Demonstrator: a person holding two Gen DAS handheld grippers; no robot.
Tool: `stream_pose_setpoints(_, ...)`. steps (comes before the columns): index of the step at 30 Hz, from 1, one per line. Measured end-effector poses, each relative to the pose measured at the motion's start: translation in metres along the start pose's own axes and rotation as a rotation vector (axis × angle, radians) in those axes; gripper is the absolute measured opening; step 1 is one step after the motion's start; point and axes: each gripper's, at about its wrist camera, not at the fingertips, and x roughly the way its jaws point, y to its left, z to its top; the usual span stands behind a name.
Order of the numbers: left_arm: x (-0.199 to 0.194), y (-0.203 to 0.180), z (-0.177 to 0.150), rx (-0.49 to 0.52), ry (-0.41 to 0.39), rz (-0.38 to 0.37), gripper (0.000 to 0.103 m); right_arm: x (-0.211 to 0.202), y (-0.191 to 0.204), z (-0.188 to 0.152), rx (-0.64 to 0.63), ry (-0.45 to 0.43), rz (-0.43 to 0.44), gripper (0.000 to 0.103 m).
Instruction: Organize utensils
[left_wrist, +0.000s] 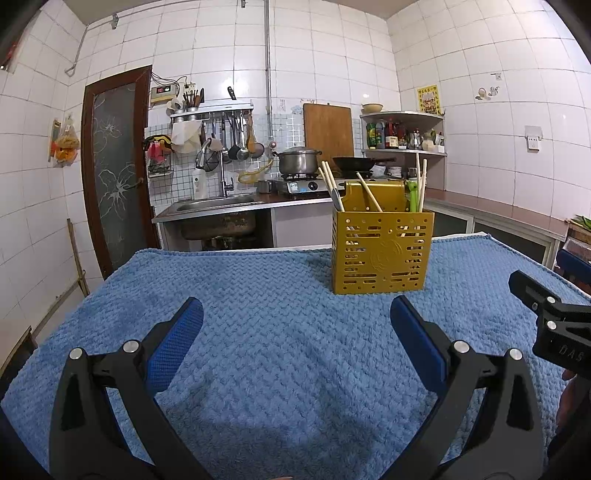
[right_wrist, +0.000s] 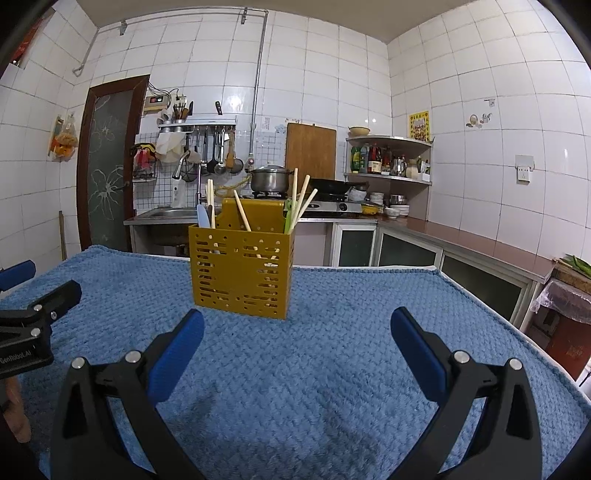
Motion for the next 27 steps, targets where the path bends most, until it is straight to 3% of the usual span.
stream_pose_setpoints(27,-0.0003,0.0016,-0.0008,0.026,-0.011,0.014,0.098,0.0030,0.0004,-0.0014,-0.002,0.007,-0.003,0.099)
